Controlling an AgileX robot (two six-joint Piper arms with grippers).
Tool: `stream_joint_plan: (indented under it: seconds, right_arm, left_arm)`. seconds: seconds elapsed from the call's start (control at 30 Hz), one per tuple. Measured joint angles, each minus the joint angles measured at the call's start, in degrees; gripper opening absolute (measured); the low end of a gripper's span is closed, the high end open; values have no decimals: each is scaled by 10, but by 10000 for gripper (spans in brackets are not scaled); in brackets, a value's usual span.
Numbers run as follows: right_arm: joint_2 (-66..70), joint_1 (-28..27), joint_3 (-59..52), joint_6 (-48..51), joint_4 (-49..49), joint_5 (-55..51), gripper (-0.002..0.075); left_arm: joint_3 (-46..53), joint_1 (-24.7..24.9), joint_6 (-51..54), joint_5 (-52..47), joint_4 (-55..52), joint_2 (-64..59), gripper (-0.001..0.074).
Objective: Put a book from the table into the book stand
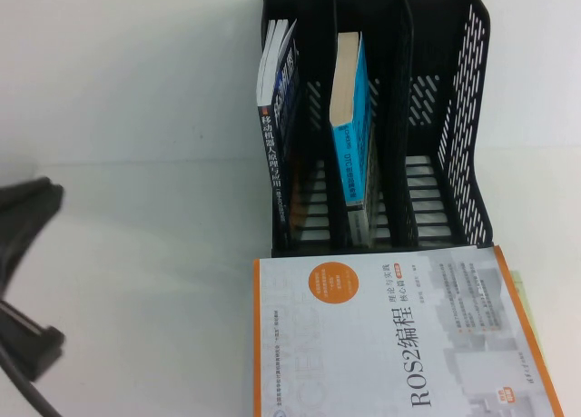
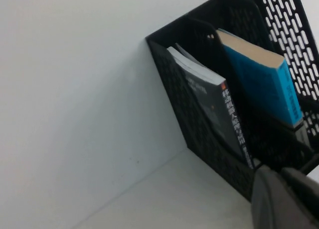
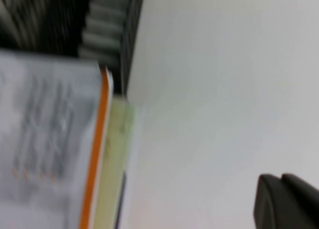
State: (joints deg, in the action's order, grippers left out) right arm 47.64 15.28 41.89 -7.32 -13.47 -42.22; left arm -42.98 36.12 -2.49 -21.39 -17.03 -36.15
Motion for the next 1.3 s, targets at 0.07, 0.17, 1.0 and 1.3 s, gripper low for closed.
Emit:
stream_joint_plan:
  seconds: [0.07, 0.17, 1.0, 1.3]
  right_arm:
    - [-20, 0, 0, -37, 2, 62, -2]
    - [-56, 0, -1, -55, 10, 137, -2]
    - [-468, 0, -240, -42, 91, 74, -2]
    - [-470, 0, -240, -47, 112, 66, -2]
  left_arm:
    - [30, 0, -13, 38, 0, 2, -1]
    - [68, 0, -39, 99, 0, 4, -1]
    - [101, 0, -99, 179, 0, 5, -1]
    - [101, 0, -99, 179, 0, 5, -1]
